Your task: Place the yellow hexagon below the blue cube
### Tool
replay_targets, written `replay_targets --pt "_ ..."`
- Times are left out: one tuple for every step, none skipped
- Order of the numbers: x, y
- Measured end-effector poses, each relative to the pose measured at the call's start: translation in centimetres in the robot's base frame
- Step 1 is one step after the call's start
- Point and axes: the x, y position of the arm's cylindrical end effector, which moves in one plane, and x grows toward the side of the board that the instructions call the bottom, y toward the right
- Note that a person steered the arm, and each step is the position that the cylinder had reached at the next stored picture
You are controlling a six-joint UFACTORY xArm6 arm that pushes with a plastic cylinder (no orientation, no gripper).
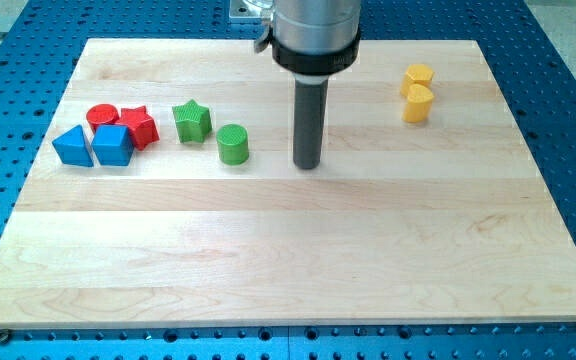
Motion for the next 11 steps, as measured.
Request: replay_targets --pt "0.0 -5.9" --pt "0.5 -12.3" --pt "0.7 -14.6" --pt "2.6 -9.1" --pt "3.0 6.1" --pt "0.9 21.1" --pt "-5.4 31.3" --pt "-11.8 31.5" --pt "-14.2 26.8" --pt "-14.0 19.2" --pt "-11.8 11.6"
